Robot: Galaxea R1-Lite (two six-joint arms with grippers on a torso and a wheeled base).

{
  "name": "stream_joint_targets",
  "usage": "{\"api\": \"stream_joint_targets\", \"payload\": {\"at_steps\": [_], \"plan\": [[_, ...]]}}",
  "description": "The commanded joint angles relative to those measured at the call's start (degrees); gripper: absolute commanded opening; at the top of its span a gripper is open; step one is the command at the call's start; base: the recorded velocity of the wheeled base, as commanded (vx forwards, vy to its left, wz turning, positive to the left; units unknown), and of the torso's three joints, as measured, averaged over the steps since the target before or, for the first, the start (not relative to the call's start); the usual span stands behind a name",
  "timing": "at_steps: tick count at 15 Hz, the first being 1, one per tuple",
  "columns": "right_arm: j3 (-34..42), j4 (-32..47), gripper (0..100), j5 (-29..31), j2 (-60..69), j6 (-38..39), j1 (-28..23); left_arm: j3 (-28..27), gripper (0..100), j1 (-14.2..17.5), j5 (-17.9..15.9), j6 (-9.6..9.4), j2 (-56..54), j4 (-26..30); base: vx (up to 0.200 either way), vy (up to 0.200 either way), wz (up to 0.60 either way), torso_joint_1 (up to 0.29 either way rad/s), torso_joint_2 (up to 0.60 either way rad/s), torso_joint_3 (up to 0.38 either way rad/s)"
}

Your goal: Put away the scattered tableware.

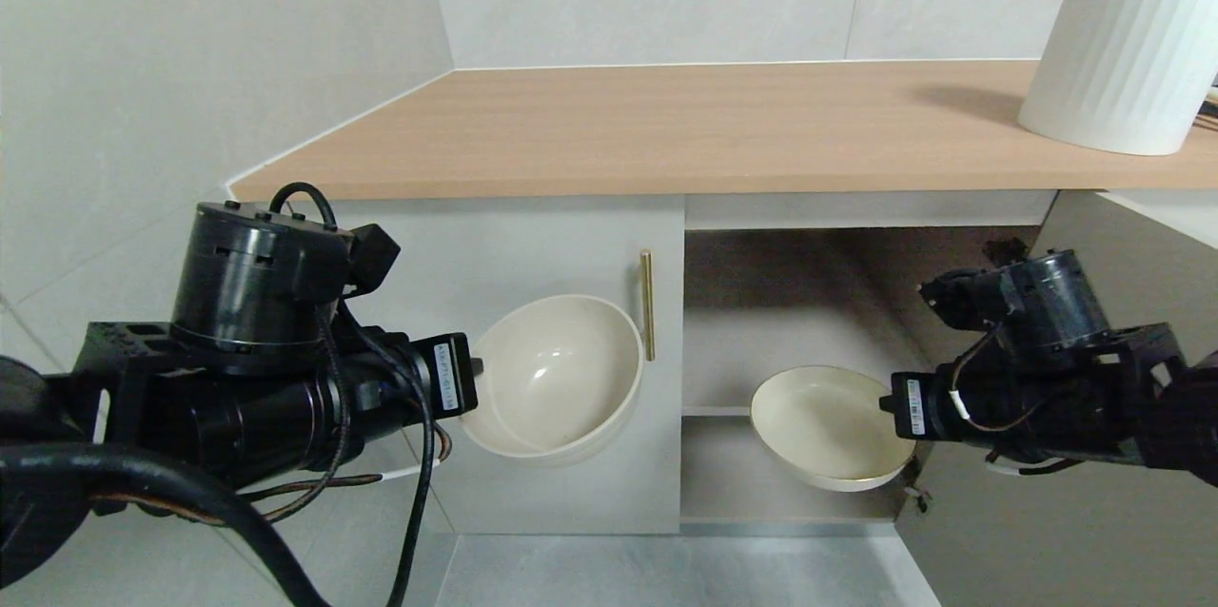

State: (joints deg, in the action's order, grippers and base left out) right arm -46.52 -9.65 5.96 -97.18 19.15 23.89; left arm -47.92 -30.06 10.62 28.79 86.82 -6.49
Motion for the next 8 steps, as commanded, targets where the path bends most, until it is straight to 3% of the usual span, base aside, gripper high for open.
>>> {"api": "stream_joint_targets", "payload": {"at_steps": [1, 5, 8], "plan": [[-0.41, -6.69, 0, 3.09, -12.77, 0.36, -0.43, 0.02, 0, 0.00, 0.02, 0.03, 0.10, -0.02, 0.000, 0.000, 0.00, 0.000, 0.00, 0.000], [-1.56, -22.43, 0, 7.05, -26.48, 0.18, -3.77, 0.11, 0, 0.00, 0.02, 0.03, 0.54, -0.02, 0.000, 0.000, 0.00, 0.000, 0.00, 0.000], [-5.69, -24.18, 0, 8.72, -30.52, 0.27, -5.61, 0.11, 0, 0.00, 0.02, 0.03, 0.63, -0.02, 0.000, 0.000, 0.00, 0.000, 0.00, 0.000]]}}
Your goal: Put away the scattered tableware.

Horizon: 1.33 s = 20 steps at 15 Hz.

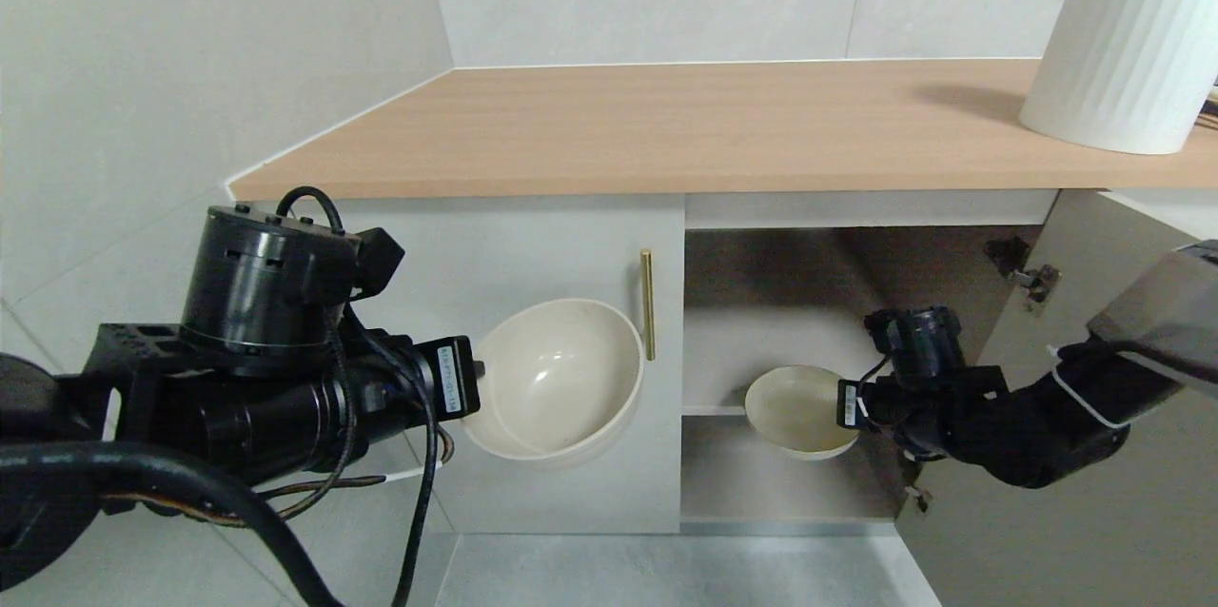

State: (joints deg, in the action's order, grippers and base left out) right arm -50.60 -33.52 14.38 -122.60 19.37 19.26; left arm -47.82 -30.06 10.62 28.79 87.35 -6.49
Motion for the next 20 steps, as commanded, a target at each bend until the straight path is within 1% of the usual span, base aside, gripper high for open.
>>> {"api": "stream_joint_targets", "payload": {"at_steps": [1, 3, 4, 5, 6, 8, 10, 13, 20], "plan": [[-4.15, 0.04, 0, 0.64, -6.69, 0.05, -1.24, 0.01, 0, 0.00, 0.02, 0.03, 0.37, -0.02, 0.000, 0.000, 0.00, 0.000, 0.00, 0.000], [-7.93, 0.21, 0, 2.67, -9.50, -0.03, -1.77, 0.01, 0, 0.00, 0.02, 0.03, 0.55, -0.02, 0.000, 0.000, 0.00, 0.000, 0.00, 0.000], [-7.93, 0.21, 0, 2.67, -9.50, -0.03, -1.77, 0.01, 0, 0.00, 0.02, 0.03, 0.55, -0.02, 0.000, 0.000, 0.00, 0.000, 0.00, 0.000], [-11.80, 0.30, 0, 4.69, -12.14, -0.21, -2.56, 0.10, 0, 0.00, 0.02, 0.12, 0.98, -0.02, 0.000, 0.000, 0.00, 0.000, 0.00, 0.000], [-13.21, 0.92, 0, 4.69, -12.22, -0.30, -2.65, 0.10, 0, 0.00, 0.02, 0.12, 0.98, -0.02, 0.000, 0.000, 0.00, 0.000, 0.00, 0.000], [-18.22, 5.84, 0, 4.78, -12.40, -0.30, -2.74, 0.10, 0, 0.00, 0.02, 0.12, 0.98, -0.02, 0.000, 0.000, 0.00, 0.000, 0.00, 0.000], [-23.14, 8.48, 0, 4.95, -13.98, -0.30, -3.44, 0.10, 0, 0.00, 0.10, 0.12, 0.98, -0.02, 0.000, 0.000, 0.00, 0.000, 0.00, 0.000], [-28.85, 10.41, 0, 8.29, -17.50, -0.21, -4.76, 0.01, 0, 0.00, 0.02, 0.03, 1.07, -0.02, 0.000, 0.000, 0.00, 0.000, 0.00, 0.000], [-34.65, 10.94, 0, 9.70, -21.28, -0.03, -5.02, 0.01, 0, 0.00, 0.10, 0.03, 2.48, -0.11, 0.000, 0.000, 0.00, 0.000, 0.00, 0.000]]}}
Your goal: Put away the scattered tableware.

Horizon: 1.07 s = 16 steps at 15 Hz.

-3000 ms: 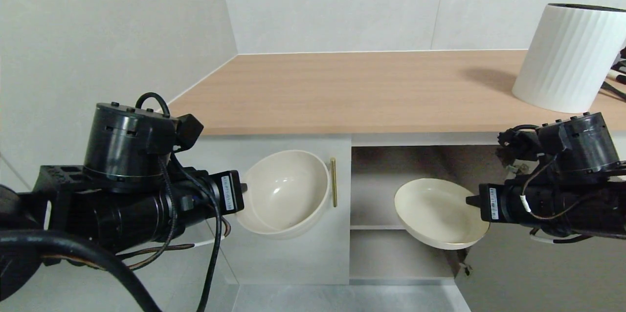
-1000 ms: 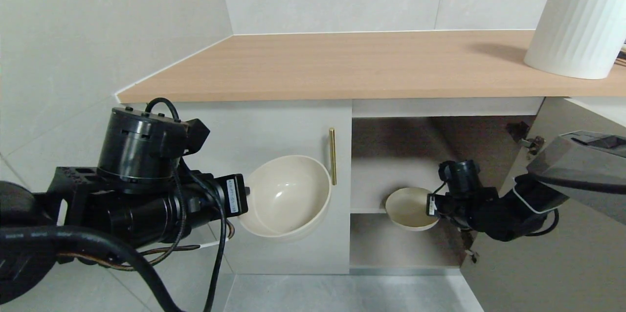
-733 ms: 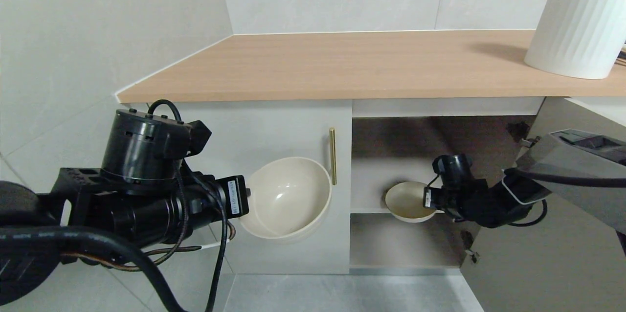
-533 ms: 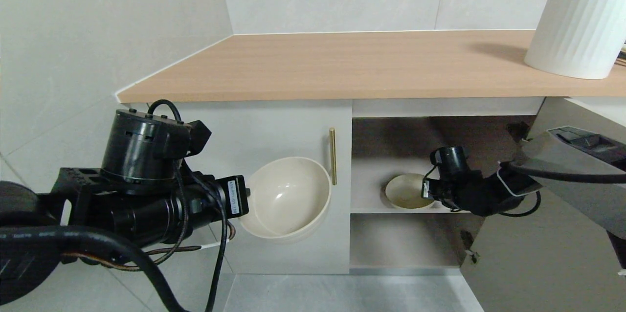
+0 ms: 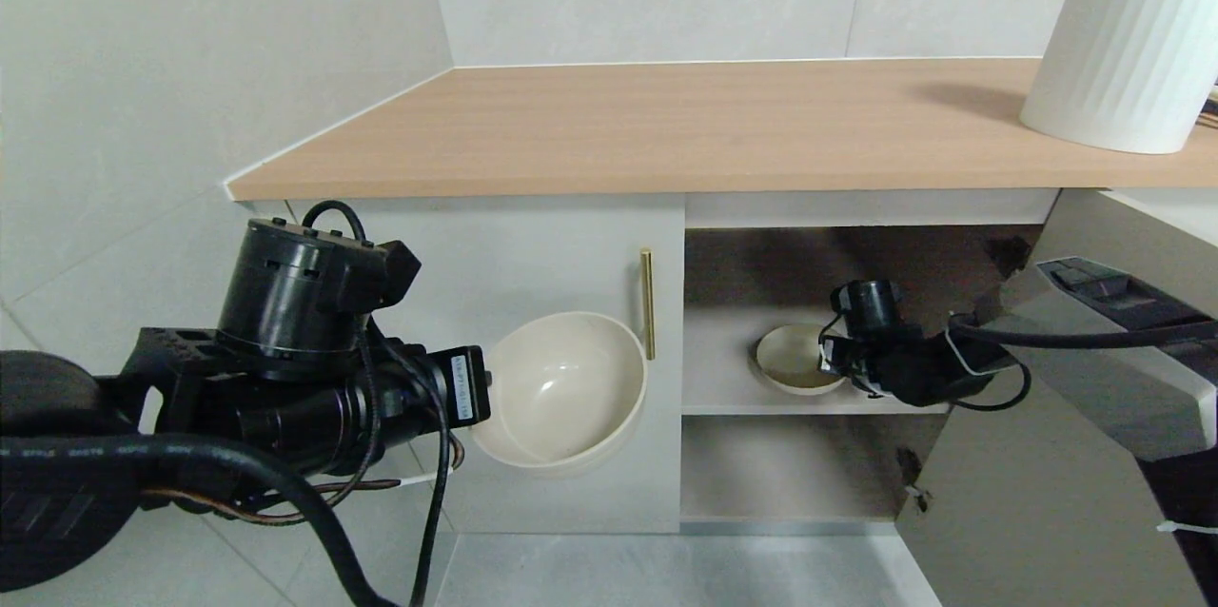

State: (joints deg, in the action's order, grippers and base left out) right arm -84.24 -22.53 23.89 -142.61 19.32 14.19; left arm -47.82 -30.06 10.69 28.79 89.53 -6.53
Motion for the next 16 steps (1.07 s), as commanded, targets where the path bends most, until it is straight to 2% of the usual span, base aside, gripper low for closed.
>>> {"api": "stream_joint_targets", "payload": {"at_steps": [1, 5, 6, 11, 14, 16], "plan": [[-2.25, -0.06, 0, 0.72, -1.97, 0.01, -0.04, 0.01, 0, 0.00, 0.03, 0.03, 0.30, 0.03, 0.000, 0.000, 0.00, 0.000, 0.00, 0.000], [-2.60, -0.06, 0, 0.98, -2.06, 0.10, -0.22, 0.01, 0, 0.00, 0.03, 0.03, 0.74, -0.06, 0.000, 0.000, 0.00, 0.000, 0.00, 0.000], [-2.60, -0.15, 100, 0.98, -1.97, 0.19, -0.22, 0.01, 0, 0.00, 0.03, 0.03, 0.65, -0.06, 0.000, 0.000, 0.00, 0.000, 0.00, 0.000], [-0.14, -0.24, 100, 1.16, 1.89, 2.47, 0.14, -0.25, 0, 0.00, 0.03, -0.14, 0.74, -0.06, 0.000, 0.000, 0.00, 0.000, 0.00, 0.000], [10.85, 0.91, 100, 0.72, 16.75, 2.21, 3.56, -1.75, 0, -0.35, 0.03, -2.69, 3.46, -2.43, 0.000, 0.000, 0.00, 0.000, 0.00, 0.000], [15.51, 6.88, 100, -1.75, 26.06, 2.21, 6.82, -1.75, 0, -1.58, 0.47, -5.15, 5.83, -3.75, 0.000, 0.000, 0.00, 0.000, 0.00, 0.000]]}}
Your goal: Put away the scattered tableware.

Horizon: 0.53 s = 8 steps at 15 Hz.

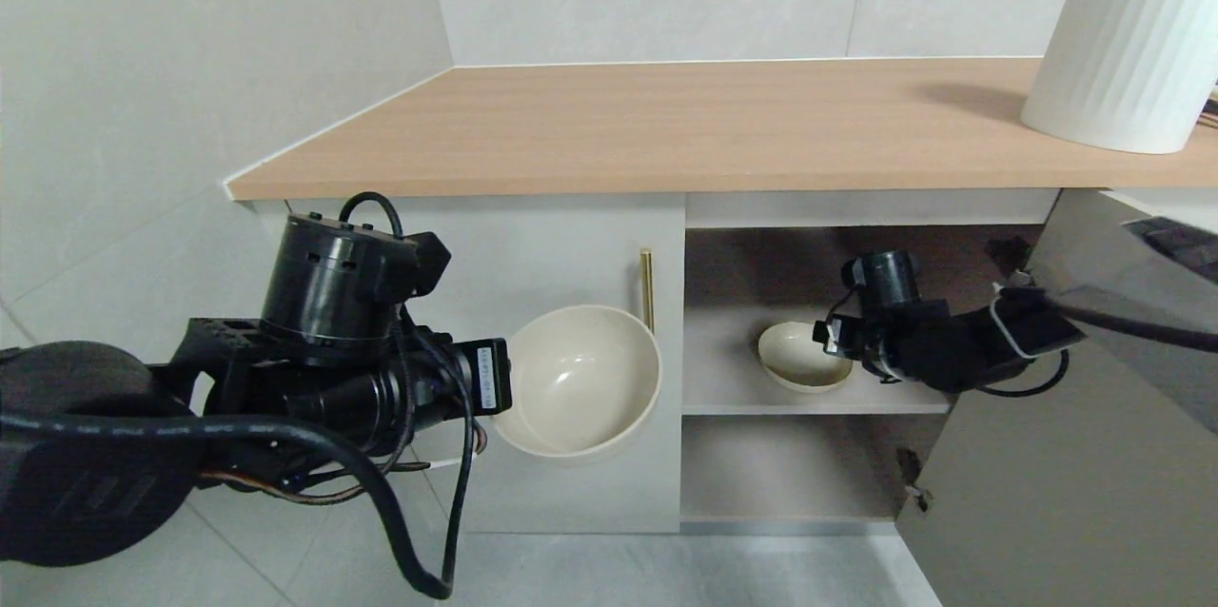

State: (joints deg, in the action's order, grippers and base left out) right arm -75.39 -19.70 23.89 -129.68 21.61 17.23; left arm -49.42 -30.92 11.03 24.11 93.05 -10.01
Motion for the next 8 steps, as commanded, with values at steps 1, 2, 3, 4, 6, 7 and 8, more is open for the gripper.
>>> {"api": "stream_joint_targets", "payload": {"at_steps": [1, 2, 3, 4, 6, 7, 8], "plan": [[9.29, 8.71, 100, -5.70, 19.20, -0.17, 5.80, -0.06, 0, -2.57, 1.01, -1.61, 3.54, -0.27, 0.000, 0.000, 0.00, 0.000, 0.00, 0.000], [10.35, 10.82, 100, -7.81, 22.11, -0.17, 6.77, -0.06, 0, -3.36, 1.89, -1.70, 3.98, -0.27, 0.000, 0.000, 0.00, 0.000, 0.00, 0.000], [11.84, 15.74, 100, -10.80, 28.35, -0.70, 9.23, -0.06, 0, -5.47, 3.47, -1.96, 5.12, -0.19, 0.000, 0.000, 0.00, 0.000, 0.00, 0.000], [12.02, 19.08, 100, -11.76, 31.86, -1.05, 11.34, 0.11, 0, -6.70, 4.88, -2.67, 5.83, -0.10, 0.000, 0.000, 0.00, 0.000, 0.00, 0.000], [12.19, 25.50, 100, -15.81, 37.13, -0.96, 15.91, 0.73, 0, -8.64, 7.07, -4.34, 6.97, -0.10, 0.000, 0.000, 0.00, 0.000, 0.00, 0.000], [12.63, 26.99, 100, -17.74, 38.80, -1.05, 18.02, 0.73, 0, -9.60, 7.25, -4.60, 7.50, -0.10, 0.000, 0.000, 0.00, 0.000, 0.00, 0.000], [12.98, 27.43, 100, -18.27, 39.33, -1.05, 18.99, 0.73, 0, -10.22, 7.25, -4.60, 7.58, -0.01, 0.000, 0.000, 0.00, 0.000, 0.00, 0.000]]}}
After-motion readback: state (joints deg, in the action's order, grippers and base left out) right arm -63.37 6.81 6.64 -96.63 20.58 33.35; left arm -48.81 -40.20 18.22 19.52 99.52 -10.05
